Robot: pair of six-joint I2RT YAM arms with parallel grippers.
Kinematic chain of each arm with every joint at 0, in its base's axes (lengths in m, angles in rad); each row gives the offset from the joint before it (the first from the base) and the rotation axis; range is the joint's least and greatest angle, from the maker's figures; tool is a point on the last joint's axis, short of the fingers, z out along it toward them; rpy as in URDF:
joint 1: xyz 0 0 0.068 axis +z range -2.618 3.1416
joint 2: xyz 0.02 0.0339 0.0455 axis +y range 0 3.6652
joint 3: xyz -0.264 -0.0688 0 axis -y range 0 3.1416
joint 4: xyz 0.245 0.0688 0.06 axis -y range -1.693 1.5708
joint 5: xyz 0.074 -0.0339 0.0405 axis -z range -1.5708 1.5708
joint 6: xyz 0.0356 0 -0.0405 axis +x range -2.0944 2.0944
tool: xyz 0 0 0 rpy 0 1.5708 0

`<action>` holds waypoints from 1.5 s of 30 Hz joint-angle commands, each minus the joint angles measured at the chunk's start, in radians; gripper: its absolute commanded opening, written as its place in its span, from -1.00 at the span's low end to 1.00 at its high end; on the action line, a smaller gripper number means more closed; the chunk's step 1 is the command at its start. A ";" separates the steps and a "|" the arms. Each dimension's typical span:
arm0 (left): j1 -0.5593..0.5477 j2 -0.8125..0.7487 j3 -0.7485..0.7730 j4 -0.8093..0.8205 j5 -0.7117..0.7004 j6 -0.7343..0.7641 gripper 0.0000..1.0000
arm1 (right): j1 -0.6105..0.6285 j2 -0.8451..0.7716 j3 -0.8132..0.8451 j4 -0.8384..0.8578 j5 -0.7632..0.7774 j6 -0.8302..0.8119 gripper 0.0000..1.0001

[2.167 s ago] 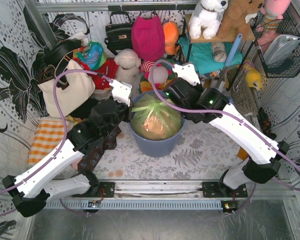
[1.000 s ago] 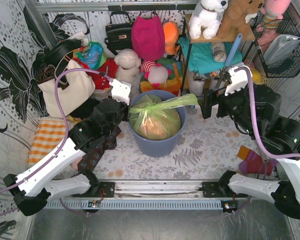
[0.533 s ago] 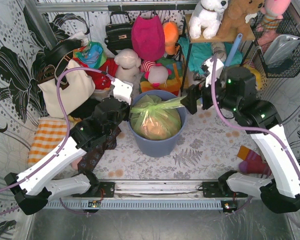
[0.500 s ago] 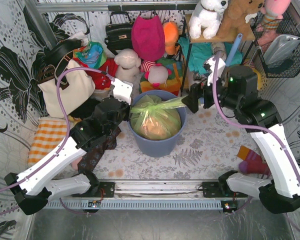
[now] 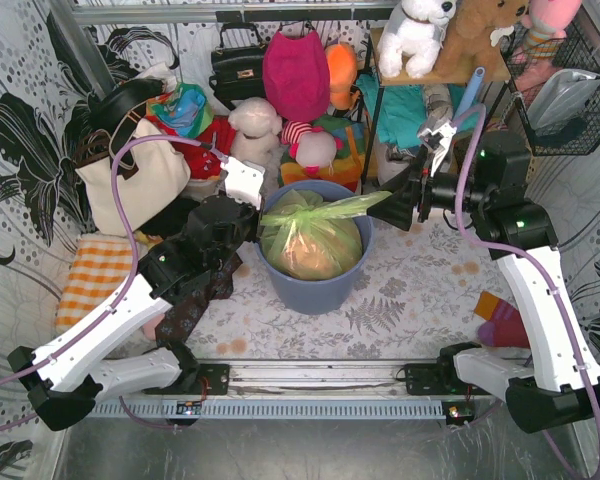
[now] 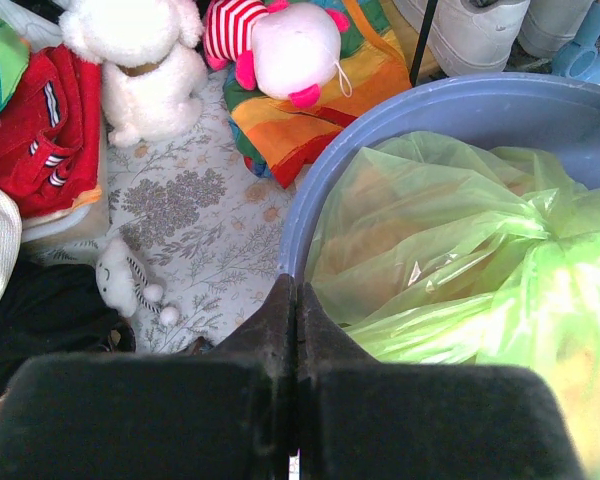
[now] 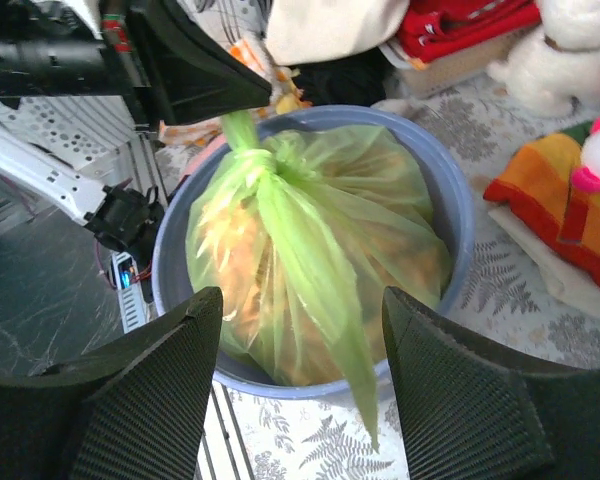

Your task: Tie the trash bag

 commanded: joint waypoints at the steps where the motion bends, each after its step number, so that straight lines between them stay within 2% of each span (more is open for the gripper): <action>1: 0.005 -0.003 0.029 0.053 0.004 0.004 -1.00 | -0.006 -0.022 -0.023 0.092 -0.114 0.014 0.28; 8: 0.005 -0.001 0.034 0.058 0.006 0.004 -1.00 | -0.005 -0.008 -0.062 0.083 -0.076 0.003 0.24; 21: 0.005 -0.005 0.042 0.056 0.012 0.004 -1.00 | -0.004 0.005 -0.130 0.162 0.001 0.054 0.01; 22: 0.005 -0.006 0.042 0.056 0.012 0.004 -1.00 | -0.005 0.005 -0.133 0.171 -0.003 0.060 -0.14; 25: 0.005 -0.011 0.042 0.055 0.011 0.003 -1.00 | -0.005 -0.004 -0.139 0.192 0.063 0.094 -0.87; 26: 0.005 -0.013 0.042 0.055 0.011 0.003 -1.00 | -0.004 -0.007 -0.135 0.188 0.092 0.107 -1.00; 27: 0.005 -0.015 0.043 0.055 0.011 0.001 -1.00 | -0.004 -0.009 -0.128 0.178 0.132 0.126 -1.00; 29: 0.006 -0.018 0.050 0.055 0.013 -0.002 -1.00 | 0.002 -0.014 -0.104 0.131 0.219 0.135 -1.00; 32: 0.006 -0.023 0.067 0.051 0.023 -0.014 -1.00 | 0.071 -0.028 -0.051 0.038 0.503 0.145 -1.00; 38: 0.005 -0.011 0.167 -0.030 0.023 -0.043 -1.00 | 0.371 0.068 0.174 -0.236 1.146 0.146 -1.00; 41: 0.005 -0.005 0.209 -0.075 -0.020 -0.030 -1.00 | 0.504 0.125 0.264 -0.343 1.452 0.144 -1.00; 45: 0.005 -0.018 0.179 -0.093 -0.140 -0.024 -1.00 | 0.525 0.142 0.271 -0.405 1.683 0.165 -1.00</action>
